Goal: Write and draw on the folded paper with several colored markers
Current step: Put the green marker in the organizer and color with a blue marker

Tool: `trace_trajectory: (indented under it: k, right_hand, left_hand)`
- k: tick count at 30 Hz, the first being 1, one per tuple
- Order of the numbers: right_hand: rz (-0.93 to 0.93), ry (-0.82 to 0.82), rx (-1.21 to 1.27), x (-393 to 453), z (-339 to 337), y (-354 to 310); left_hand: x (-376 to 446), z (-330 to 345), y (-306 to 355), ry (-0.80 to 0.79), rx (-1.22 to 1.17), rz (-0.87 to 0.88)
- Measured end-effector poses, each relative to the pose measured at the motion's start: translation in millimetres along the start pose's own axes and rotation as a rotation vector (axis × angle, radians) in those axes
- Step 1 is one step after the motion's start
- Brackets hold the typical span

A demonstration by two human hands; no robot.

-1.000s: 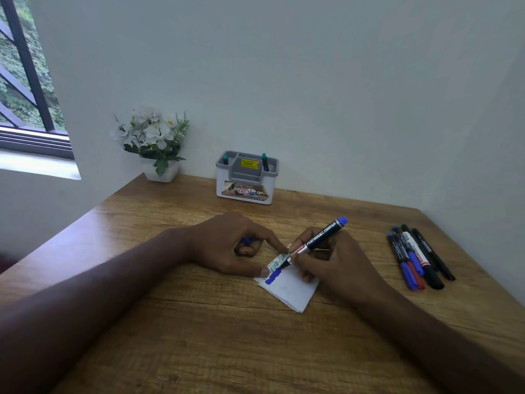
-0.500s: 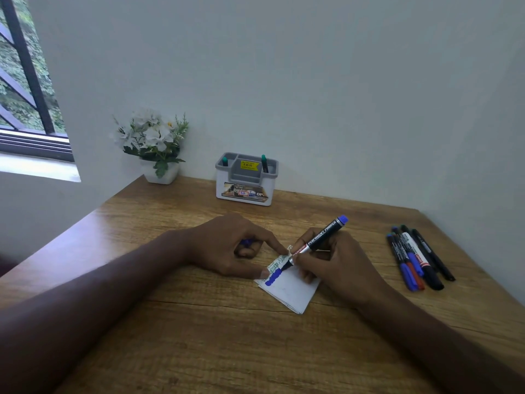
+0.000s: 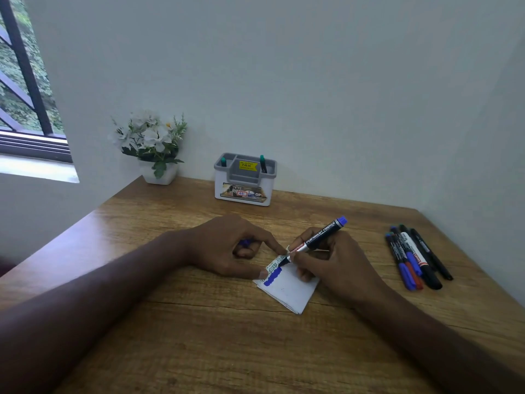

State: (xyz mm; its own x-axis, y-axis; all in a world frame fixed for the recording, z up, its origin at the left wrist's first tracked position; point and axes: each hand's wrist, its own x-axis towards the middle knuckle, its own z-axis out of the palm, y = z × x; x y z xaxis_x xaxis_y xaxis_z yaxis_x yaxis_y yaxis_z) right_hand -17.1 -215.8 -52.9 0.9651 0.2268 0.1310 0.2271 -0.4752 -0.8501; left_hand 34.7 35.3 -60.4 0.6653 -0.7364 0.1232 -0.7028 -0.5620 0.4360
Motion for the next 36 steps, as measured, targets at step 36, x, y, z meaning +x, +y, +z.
trace_trajectory:
  k: [36]
  right_hand:
    - [-0.132, 0.301, 0.565, 8.2, -17.1, 8.3]
  left_hand:
    - [5.2, 9.9, 7.8, 0.503, -0.176, -0.004]
